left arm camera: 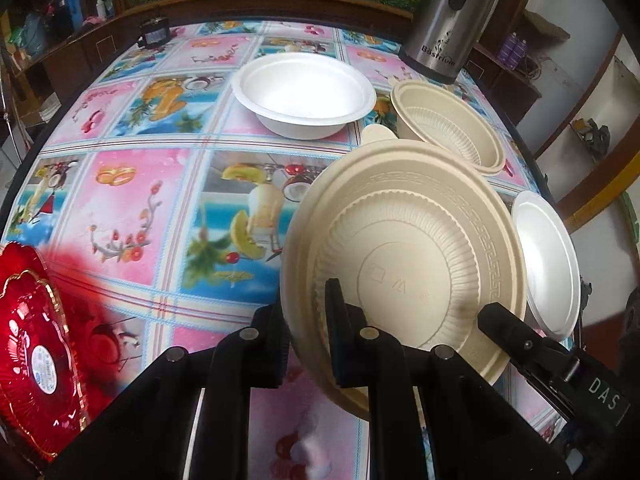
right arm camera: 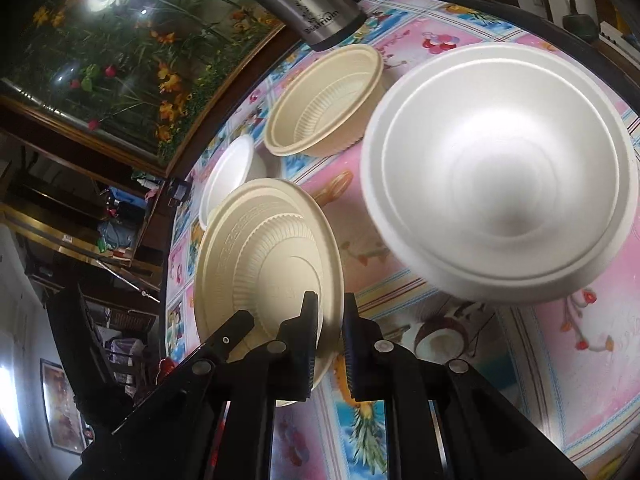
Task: Organize plates and bowls
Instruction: 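Lift the beige plate with the left tool and carry it toward the red plates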
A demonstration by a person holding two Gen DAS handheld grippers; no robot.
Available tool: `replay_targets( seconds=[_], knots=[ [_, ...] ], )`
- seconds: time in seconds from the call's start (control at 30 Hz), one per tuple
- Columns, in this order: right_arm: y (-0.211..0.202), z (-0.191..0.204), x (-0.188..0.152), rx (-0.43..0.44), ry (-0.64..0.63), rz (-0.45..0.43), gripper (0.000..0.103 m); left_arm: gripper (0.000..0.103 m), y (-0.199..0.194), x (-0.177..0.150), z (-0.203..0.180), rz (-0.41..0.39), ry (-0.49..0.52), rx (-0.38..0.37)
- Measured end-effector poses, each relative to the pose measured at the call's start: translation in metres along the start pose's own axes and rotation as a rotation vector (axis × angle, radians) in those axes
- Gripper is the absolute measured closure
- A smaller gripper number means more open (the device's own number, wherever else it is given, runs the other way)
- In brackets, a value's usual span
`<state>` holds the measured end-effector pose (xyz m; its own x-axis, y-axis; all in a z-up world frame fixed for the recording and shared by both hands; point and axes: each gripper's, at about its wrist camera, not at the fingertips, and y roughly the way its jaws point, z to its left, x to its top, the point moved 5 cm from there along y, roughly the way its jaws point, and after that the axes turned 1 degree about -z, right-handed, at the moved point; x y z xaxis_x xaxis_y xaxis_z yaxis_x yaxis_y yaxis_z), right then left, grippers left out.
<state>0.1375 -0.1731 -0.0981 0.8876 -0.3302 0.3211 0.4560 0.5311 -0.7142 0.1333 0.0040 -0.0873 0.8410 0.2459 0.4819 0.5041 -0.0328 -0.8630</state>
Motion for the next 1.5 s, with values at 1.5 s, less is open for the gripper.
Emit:
replay_targets(
  seconds=[1.5],
  knots=[
    [-0.008, 0.139, -0.089, 0.139, -0.311, 0.064, 0.091, 0.088, -0.108, -0.048, 0.135, -0.175, -0.218, 0.03]
  ],
)
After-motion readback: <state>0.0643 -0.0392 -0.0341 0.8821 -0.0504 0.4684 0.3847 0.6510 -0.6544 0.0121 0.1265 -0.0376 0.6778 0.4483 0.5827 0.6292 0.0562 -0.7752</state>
